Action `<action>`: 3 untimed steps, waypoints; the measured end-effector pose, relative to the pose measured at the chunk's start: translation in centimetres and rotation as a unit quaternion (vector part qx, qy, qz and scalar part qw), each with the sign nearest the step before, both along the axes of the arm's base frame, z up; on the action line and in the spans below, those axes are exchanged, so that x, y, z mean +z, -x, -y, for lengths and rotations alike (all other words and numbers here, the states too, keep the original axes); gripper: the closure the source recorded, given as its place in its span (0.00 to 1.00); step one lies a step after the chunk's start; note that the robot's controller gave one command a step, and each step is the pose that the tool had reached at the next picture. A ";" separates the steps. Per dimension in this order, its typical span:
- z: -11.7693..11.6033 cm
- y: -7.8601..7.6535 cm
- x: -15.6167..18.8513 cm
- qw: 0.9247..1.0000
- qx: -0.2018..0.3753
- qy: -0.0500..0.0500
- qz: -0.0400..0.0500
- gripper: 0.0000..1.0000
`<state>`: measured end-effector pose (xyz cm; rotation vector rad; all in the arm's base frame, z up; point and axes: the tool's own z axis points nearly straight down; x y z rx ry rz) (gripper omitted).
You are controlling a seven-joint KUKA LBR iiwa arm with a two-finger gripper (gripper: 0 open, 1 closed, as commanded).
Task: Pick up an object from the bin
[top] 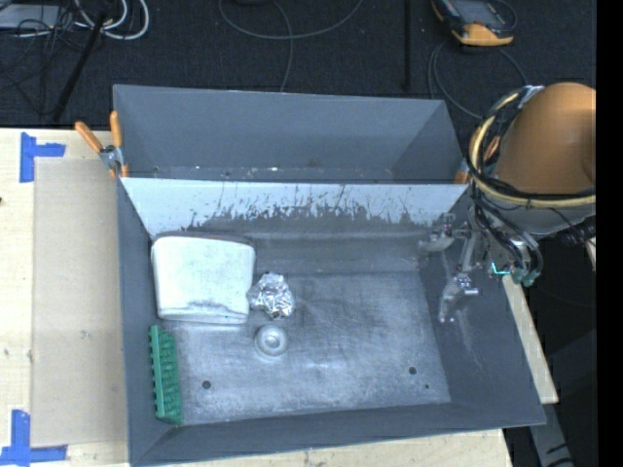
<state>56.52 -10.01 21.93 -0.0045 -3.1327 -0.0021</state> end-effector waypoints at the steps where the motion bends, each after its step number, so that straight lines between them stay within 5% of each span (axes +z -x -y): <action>1: -7.6 -5.5 -13.8 0.998 0.060 0.000 0.006 0.00; 2: -8.0 -5.8 -11.8 0.991 0.132 0.000 0.006 0.00; 3: -20.3 -4.1 -12.0 0.947 0.322 -0.002 0.005 0.00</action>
Offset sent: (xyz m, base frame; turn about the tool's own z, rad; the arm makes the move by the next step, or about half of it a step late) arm 0.0564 0.0807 -0.1493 -0.1226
